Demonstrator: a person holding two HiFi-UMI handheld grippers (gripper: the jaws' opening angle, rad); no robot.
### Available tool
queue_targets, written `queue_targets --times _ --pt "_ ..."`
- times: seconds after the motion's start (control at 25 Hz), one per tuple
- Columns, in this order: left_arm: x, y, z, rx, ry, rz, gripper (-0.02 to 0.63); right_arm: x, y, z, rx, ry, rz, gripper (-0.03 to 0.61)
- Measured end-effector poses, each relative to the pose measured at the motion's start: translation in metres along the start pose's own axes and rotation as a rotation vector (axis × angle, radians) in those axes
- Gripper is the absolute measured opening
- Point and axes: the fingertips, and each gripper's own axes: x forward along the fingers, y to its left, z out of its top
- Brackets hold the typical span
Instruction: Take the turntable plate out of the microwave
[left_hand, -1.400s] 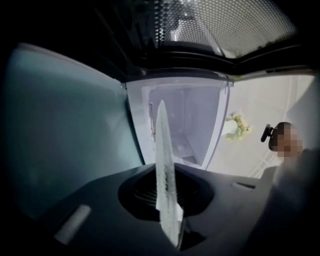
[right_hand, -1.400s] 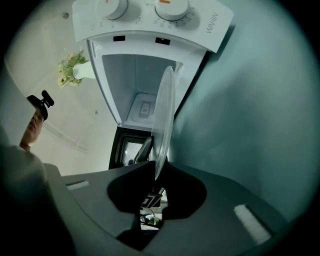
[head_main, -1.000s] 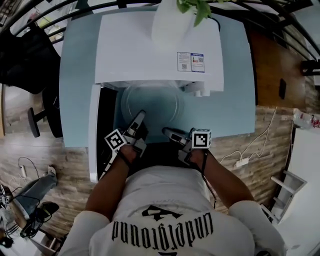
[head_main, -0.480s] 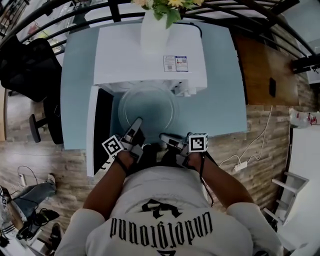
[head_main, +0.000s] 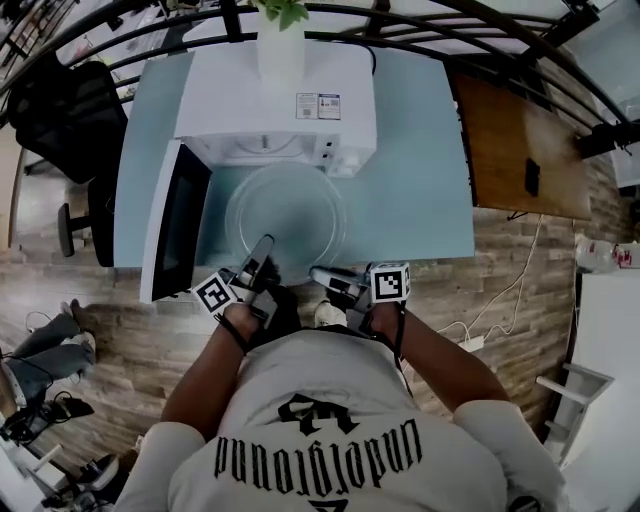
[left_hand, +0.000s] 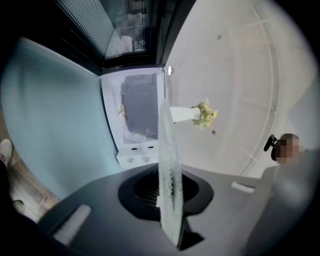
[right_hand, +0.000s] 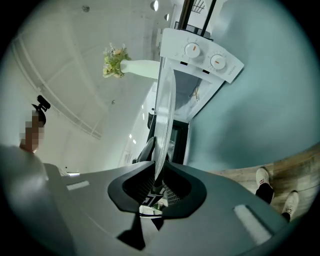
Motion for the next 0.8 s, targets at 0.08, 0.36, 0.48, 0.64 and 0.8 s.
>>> queue_targets --times 0.08,0.36,0.48,0.64,0.8 --pt "-0.005 -0.011 -0.012 0.014 -0.022 -0.007 0.077 -0.012 0.006 -0.007 -0.013 0.014 0.012 0.048" --pt "-0.033 -0.056 -0.053 0.069 -0.086 -0.017 0.078 -0.052 0.041 -0.038 -0.063 0.058 0.059 0.046" --pt "-0.046 -0.076 -0.065 0.075 -0.106 -0.01 0.078 -0.059 0.06 -0.051 -0.071 0.071 0.08 0.047" --pt "-0.064 -0.096 -0.069 0.074 -0.131 0.004 0.077 -0.059 0.082 -0.064 -0.059 0.091 0.105 0.046" --pt "-0.08 -0.108 -0.072 0.08 -0.124 0.002 0.078 -0.058 0.093 -0.08 -0.055 0.096 0.109 0.048"
